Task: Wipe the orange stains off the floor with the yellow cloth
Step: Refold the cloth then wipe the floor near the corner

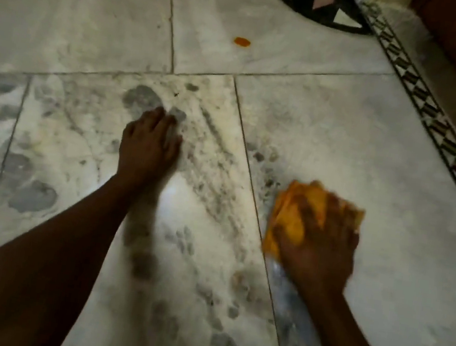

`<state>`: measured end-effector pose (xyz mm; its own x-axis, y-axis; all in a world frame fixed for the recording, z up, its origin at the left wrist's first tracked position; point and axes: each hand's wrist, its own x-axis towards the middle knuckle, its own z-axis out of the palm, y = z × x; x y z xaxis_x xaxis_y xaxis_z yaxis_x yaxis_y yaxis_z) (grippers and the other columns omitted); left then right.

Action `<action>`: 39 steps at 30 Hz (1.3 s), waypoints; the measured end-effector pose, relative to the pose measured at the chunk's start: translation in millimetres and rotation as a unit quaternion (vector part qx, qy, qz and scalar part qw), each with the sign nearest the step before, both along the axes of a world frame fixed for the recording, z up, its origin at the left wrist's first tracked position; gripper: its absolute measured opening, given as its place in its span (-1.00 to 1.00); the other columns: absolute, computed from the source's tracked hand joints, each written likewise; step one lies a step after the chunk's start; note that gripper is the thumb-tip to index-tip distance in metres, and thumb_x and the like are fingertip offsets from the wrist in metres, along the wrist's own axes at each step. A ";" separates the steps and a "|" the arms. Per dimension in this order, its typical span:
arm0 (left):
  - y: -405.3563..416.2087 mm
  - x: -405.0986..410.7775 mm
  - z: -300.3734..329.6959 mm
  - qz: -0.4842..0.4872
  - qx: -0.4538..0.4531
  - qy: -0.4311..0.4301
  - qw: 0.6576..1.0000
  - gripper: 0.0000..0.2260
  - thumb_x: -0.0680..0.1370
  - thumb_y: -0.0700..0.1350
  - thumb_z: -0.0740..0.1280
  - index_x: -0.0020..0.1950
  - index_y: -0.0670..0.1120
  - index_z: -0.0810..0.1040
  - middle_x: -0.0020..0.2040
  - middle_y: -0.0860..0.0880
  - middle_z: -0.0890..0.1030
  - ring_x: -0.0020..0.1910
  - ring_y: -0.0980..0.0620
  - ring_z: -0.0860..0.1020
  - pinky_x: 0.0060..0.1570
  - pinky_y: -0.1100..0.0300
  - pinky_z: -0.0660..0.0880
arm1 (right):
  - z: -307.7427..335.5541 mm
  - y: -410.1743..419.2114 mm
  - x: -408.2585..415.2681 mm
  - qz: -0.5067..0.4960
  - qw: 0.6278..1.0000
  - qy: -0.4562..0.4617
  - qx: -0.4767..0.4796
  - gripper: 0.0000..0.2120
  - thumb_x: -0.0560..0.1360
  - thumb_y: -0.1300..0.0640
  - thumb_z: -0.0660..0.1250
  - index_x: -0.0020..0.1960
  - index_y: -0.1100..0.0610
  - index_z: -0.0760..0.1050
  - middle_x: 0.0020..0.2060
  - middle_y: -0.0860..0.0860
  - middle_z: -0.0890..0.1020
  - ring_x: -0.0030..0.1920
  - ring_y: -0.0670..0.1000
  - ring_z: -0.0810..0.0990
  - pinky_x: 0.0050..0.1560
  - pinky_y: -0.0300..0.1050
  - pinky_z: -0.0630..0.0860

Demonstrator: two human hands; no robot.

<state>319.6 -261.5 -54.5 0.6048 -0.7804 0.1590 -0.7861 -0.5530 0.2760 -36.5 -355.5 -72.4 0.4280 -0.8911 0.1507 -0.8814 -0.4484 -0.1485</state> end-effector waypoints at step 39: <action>-133.3 137.0 -1.6 0.163 -0.006 0.029 0.986 -0.37 0.67 0.20 0.02 0.66 -0.10 0.27 0.70 -0.14 0.21 0.68 -0.16 0.17 0.61 -0.24 0.12 | 5.1 -139.4 266.6 0.224 0.974 -0.029 -0.035 -0.34 0.58 -0.45 0.12 0.61 -0.24 0.29 0.66 0.12 0.26 0.65 0.30 0.14 0.63 0.38 0.06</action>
<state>456.6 -394.9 -56.1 0.8321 -0.5405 0.1243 -0.5489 -0.7705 0.3240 230.1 -494.8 -67.3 0.7597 -0.6042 0.2405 -0.5866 -0.7963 -0.1476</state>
